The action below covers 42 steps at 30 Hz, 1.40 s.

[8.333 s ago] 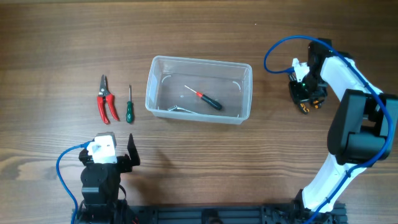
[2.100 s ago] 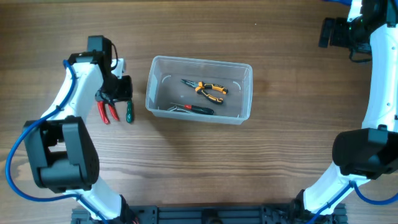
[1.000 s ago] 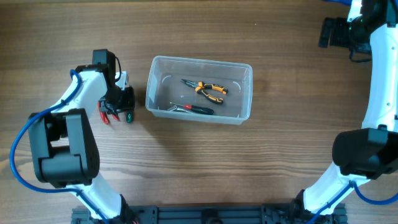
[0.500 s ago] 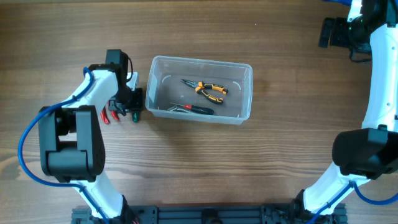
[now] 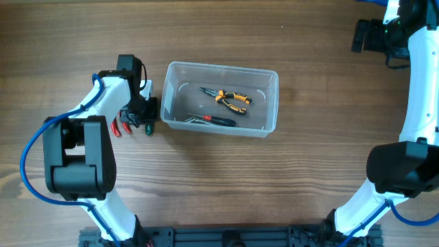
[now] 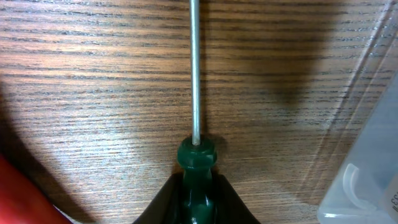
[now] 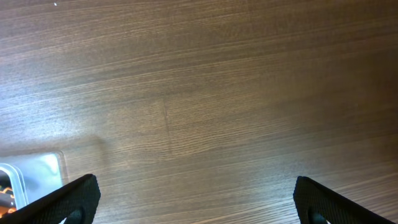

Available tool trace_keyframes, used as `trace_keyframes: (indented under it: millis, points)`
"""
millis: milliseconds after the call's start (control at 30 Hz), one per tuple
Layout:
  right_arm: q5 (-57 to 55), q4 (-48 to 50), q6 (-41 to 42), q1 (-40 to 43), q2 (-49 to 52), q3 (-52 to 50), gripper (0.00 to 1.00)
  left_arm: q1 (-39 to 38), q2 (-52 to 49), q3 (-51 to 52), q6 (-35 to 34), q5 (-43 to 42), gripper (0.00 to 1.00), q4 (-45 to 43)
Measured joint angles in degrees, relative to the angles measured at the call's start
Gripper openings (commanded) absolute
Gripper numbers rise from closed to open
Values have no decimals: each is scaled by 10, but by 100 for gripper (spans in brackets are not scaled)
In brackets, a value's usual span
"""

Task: Pack container
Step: 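Close the left gripper on the green screwdriver handle and lift, then carry the green screwdriver into the box and open the left gripper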

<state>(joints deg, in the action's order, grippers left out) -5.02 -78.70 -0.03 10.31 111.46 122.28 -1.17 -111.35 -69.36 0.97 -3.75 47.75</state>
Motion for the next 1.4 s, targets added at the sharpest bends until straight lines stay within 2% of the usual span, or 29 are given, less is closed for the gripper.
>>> trace_keyframes:
  millis: [267, 433, 567, 800, 900, 1067, 1233, 1400]
  points:
    - [0, 0, 0, 0, 0, 0, 100, 2, 0, -3, 0, -1, 15, 5]
    - [0, 0, 0, 0, 0, 0, 100, 26, 14, -19, 0, -7, 10, 25]
    - [0, 0, 0, 0, 0, 0, 100, 51, 73, -49, 0, -7, 11, 31]
    - [0, 0, 0, 0, 0, 0, 100, 45, 191, -59, 0, -7, 8, 30]
    - [0, 0, 0, 0, 0, 0, 100, 23, 231, -59, 0, -9, 7, 29]
    - [0, 0, 0, 0, 0, 0, 100, -62, 281, -59, 17, -19, 8, -3]
    - [0, 0, 0, 0, 0, 0, 100, -153, 285, -59, 52, -22, 9, -23]
    - [0, 0, 0, 0, 0, 0, 100, -212, 274, -59, 101, -22, 6, -43]
